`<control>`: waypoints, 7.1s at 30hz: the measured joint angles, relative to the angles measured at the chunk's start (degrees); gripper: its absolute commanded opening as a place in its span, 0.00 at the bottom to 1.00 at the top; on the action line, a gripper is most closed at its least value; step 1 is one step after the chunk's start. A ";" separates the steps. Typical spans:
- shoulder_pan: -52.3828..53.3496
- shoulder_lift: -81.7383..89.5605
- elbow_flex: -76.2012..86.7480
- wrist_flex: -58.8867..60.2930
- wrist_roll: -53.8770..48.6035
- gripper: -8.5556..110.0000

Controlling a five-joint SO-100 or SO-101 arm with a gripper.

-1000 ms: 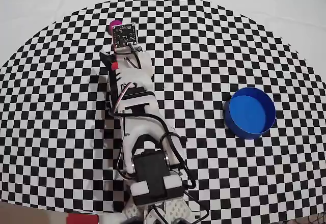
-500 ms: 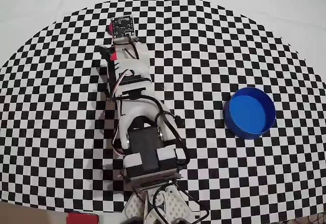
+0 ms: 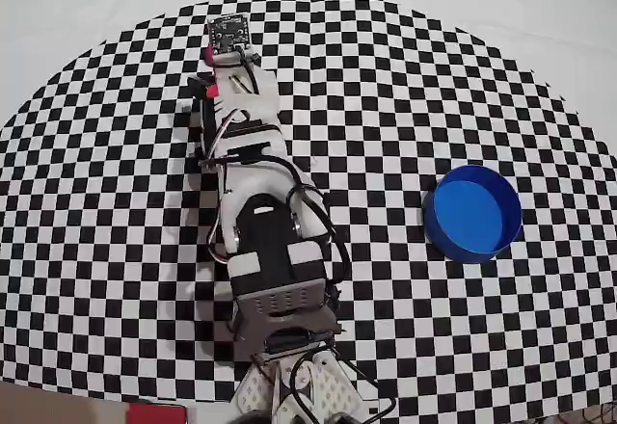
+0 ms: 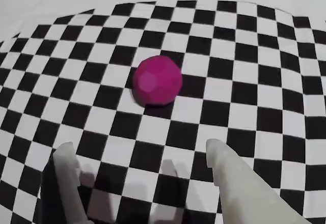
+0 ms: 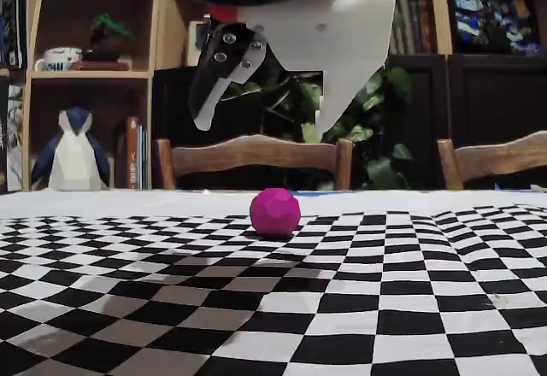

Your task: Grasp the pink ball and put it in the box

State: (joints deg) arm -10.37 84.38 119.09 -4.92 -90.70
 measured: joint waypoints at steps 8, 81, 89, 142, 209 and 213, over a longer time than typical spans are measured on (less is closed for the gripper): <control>0.00 -5.36 -6.33 2.02 0.00 0.32; 0.18 -36.12 -45.00 11.16 0.00 0.32; 1.23 -37.62 -46.23 11.16 0.00 0.32; 0.44 -45.09 -55.81 11.69 -0.18 0.32; 0.70 -47.11 -56.51 11.78 -0.18 0.32; 0.53 -47.11 -56.51 11.78 -0.18 0.32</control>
State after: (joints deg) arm -9.84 37.27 62.58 6.86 -90.88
